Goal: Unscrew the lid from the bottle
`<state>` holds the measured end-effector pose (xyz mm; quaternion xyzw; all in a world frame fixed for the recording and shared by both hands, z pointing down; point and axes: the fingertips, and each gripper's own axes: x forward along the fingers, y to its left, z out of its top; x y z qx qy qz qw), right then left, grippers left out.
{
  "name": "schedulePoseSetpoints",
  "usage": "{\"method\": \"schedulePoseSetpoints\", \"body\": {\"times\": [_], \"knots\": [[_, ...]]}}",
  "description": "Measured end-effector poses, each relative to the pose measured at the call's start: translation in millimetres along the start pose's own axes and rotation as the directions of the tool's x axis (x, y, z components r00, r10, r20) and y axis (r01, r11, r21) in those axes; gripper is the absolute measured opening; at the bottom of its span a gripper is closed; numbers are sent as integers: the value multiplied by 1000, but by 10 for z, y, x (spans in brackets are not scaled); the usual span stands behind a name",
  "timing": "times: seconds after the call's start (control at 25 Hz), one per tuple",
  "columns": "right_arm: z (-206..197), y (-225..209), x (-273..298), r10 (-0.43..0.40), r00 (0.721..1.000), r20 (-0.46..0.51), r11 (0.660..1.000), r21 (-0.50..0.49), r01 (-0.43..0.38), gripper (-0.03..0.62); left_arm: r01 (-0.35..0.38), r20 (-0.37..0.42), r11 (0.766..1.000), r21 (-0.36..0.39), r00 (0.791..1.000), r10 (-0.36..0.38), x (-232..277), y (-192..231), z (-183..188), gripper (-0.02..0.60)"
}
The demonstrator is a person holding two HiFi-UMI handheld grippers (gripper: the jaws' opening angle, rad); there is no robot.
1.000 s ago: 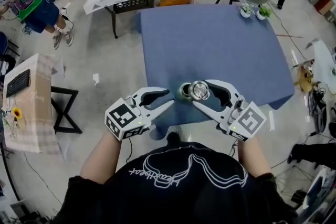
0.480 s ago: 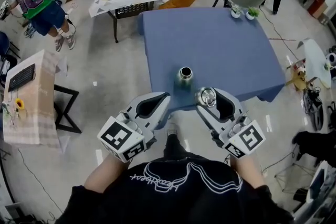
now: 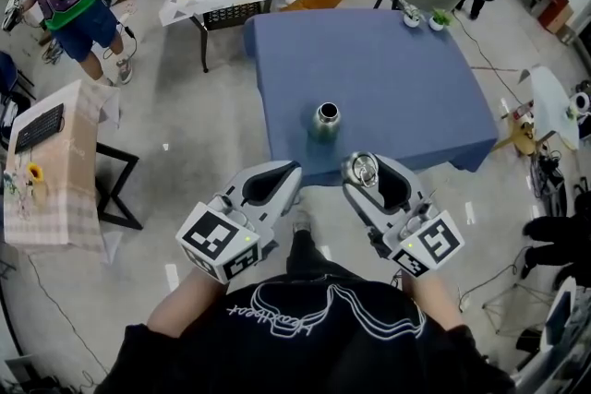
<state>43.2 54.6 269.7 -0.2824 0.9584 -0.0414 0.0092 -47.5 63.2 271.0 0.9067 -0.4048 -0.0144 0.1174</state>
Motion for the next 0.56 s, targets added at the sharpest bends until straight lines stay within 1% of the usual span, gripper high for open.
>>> {"method": "schedulePoseSetpoints", "body": {"times": [0.28,0.56], "knots": [[-26,5,23,2,1000,-15,1000,8,-2,239,-9,-16,1000,-5,1000,9,15,38,-42,5],[-123,-78,20,-10,1000,-18,1000,19,10,239,-11,-31,1000,11,999,11,96,68,-139,5]]}}
